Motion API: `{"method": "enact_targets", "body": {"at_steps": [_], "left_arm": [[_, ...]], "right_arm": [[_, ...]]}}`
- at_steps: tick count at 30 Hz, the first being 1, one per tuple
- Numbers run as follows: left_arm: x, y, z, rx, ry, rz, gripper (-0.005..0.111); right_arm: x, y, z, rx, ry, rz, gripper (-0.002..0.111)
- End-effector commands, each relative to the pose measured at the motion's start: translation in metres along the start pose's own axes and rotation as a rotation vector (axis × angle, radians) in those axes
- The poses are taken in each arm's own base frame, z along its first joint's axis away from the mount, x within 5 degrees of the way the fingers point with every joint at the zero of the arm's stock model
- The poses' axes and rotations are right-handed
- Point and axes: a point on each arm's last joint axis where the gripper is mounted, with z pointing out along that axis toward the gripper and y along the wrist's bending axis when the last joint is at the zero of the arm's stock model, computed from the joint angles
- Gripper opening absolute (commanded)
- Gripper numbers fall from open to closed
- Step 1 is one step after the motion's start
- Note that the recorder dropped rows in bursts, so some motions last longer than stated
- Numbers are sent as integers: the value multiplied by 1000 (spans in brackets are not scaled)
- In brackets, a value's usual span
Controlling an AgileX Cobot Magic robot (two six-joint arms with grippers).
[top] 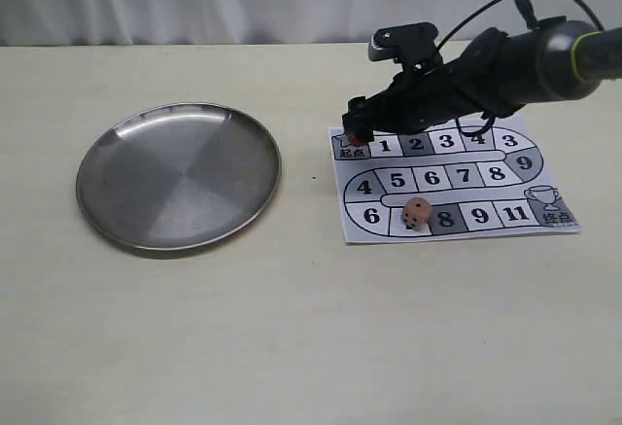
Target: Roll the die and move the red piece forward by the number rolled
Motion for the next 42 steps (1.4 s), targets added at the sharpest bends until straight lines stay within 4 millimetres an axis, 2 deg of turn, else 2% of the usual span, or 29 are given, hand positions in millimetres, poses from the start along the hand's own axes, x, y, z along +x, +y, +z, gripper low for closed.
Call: {"method": "enact_targets", "body": {"at_steps": [1,4,6,9,10,11,14,18,21,22,25,28,37,40,42], "left_arm": [[-1,-1,0,11,-21,-9,0],[-1,-1,0,11,-21,-9,0],[-1,-1,0,11,-21,-9,0],[-1,-1,0,11,-21,-9,0],[-1,-1,0,11,-21,-9,0],[-1,-1,0,11,-21,-9,0],[-1,-1,0,11,-21,-9,0],[-1,-1,0,11,-21,-9,0],[-1,-1,0,11,-21,-9,0],[-1,-1,0,11,-21,-9,0],[-1,-1,0,11,-21,-9,0],[-1,-1,0,11,-21,-9,0],[-1,-1,0,11,-21,-9,0],[-1,-1,0,11,-21,-9,0],[-1,-1,0,11,-21,-9,0]], "right_arm": [[-3,7,18,4,-18,-50,85],[-4,5,32,19,-29,-80,85],[-2,3,35,40,-42,-79,72],[-2,3,35,37,-38,-71,35],[-3,4,33,29,-38,-65,28],[-11,7,23,11,-45,-70,16],[-31,12,-6,-16,-88,-87,4],[-71,18,-78,-29,-223,-134,4],[-90,15,-129,-10,-318,-161,4],[-89,16,-132,-9,-319,-162,4],[-78,13,-123,2,-284,-171,4],[-61,6,-95,34,-238,-152,4],[3,-13,5,101,-54,-108,4],[23,-16,27,97,5,-62,4],[29,-17,33,97,22,-58,4]]}}
